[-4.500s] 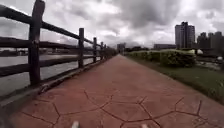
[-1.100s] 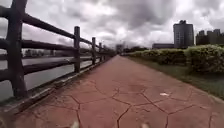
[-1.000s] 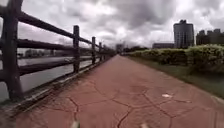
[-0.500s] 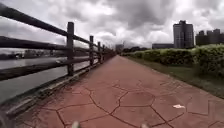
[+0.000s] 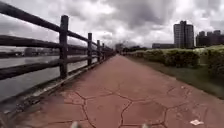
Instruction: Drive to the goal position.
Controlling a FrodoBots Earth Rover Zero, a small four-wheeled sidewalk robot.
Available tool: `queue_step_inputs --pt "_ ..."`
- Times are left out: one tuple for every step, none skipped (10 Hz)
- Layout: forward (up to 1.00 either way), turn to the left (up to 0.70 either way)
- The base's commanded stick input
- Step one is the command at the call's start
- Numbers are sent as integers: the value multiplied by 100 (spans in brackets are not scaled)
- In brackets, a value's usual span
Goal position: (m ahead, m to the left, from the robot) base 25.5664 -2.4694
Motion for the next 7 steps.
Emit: queue_step_inputs --pt "70 0" --pt "70 0" --pt "70 0" --pt "70 0" --pt "70 0" --pt "70 0" --pt "70 0"
